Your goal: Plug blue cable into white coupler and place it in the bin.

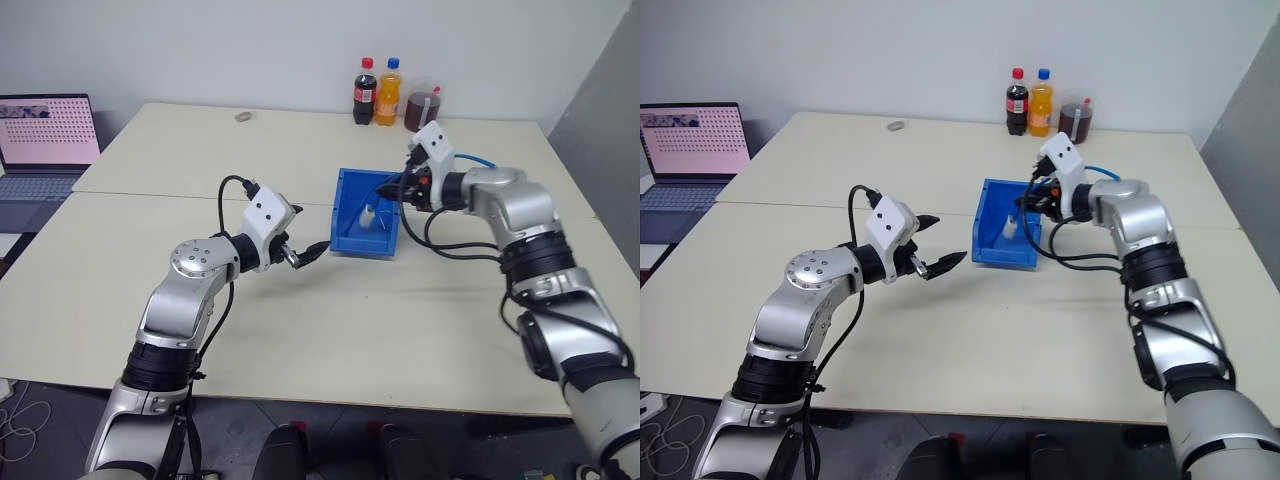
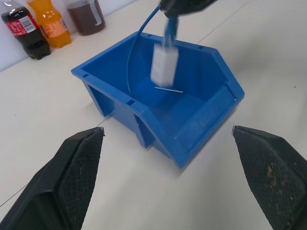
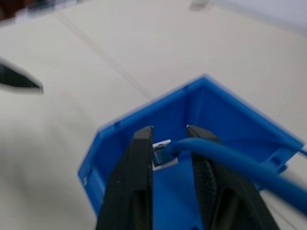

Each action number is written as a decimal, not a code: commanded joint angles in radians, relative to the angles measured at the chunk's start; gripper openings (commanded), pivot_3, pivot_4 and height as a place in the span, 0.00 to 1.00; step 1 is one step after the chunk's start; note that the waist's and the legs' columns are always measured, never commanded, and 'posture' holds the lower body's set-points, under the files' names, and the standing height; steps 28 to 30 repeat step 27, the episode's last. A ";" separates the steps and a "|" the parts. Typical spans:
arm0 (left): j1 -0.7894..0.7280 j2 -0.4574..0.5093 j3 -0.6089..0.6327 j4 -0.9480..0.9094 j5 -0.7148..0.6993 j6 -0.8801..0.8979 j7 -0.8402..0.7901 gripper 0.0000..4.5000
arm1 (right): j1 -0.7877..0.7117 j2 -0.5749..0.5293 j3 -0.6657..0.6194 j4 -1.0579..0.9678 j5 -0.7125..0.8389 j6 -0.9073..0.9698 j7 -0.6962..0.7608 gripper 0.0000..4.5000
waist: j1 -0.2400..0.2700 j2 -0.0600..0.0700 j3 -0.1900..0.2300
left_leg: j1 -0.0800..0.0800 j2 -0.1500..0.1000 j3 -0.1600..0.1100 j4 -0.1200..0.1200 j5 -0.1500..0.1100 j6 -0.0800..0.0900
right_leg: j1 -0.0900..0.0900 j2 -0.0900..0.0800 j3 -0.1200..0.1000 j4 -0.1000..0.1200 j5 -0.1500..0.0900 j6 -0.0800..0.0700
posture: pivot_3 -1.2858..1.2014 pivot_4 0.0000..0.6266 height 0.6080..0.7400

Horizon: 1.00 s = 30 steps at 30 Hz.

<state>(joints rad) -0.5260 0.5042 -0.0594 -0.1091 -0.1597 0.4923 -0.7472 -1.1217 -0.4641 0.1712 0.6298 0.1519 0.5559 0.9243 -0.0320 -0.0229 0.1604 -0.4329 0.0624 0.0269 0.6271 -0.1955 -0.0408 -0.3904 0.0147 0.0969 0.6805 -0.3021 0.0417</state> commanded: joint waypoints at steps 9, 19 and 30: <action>-0.014 0.072 0.075 0.039 -0.076 0.014 -0.056 1.00 | 0.129 -0.281 0.112 -0.186 -0.091 -0.114 0.391 0.92 | 0.000 0.002 0.002 | -0.001 0.001 0.000 0.000 -0.001 -0.001 | -0.001 0.001 0.000 0.000 0.000 0.000 | 0.52 0.24 1.00; 0.075 0.094 0.206 0.015 -0.132 -0.001 0.005 1.00 | 0.671 -0.093 -0.370 -1.008 0.233 0.264 -0.082 1.00 | 0.000 0.002 0.002 | 0.000 0.001 -0.003 0.001 -0.001 -0.001 | 0.001 0.001 -0.002 0.002 -0.001 0.000 | 0.52 0.24 1.00; 0.086 0.101 0.201 0.027 -0.163 0.005 -0.002 1.00 | 0.689 -0.077 -0.360 -1.075 0.282 0.352 -0.206 1.00 | 0.000 0.002 0.002 | 0.000 0.001 -0.002 0.002 0.000 -0.001 | 0.001 0.000 0.000 0.001 -0.001 0.002 | 0.52 0.24 1.00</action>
